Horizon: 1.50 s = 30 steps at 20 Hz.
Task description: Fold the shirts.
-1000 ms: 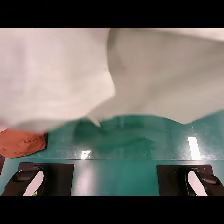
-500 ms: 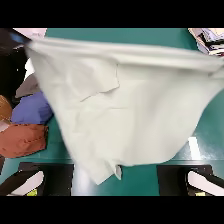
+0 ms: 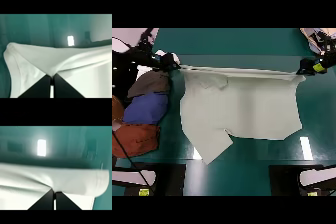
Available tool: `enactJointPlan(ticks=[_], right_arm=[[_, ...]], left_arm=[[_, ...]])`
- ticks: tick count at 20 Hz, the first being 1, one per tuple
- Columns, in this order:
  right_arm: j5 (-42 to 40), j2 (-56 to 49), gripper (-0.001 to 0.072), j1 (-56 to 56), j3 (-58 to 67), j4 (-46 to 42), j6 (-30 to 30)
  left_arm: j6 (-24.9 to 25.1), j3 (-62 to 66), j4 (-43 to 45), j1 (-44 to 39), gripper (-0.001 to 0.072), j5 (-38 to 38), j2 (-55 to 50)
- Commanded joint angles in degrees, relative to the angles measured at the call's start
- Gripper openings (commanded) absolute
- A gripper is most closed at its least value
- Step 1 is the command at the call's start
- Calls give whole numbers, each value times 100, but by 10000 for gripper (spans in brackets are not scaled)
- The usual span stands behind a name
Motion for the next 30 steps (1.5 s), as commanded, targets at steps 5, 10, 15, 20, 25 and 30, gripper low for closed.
enactJointPlan(ticks=[5,10,15,20,25,30], right_arm=[[581,-437,9,59,455,-435,-199],[212,-63,9,149,-951,-728,-186],[-278,181,147,144,-1836,-505,-149],[142,608,329,-105,-1799,-267,-205],[-24,2094,330,-590,-3311,-258,-258],[-175,3001,448,-876,-4315,-254,-256]], left_arm=[[254,-98,885,-151,25,-636,-310],[267,-994,938,-199,26,-120,-317],[0,-1147,944,-192,323,-50,-308],[-343,-1121,1283,70,501,-1169,133],[-496,-3139,1510,79,502,-1193,1851],[-481,-5388,634,79,501,-826,3018]])
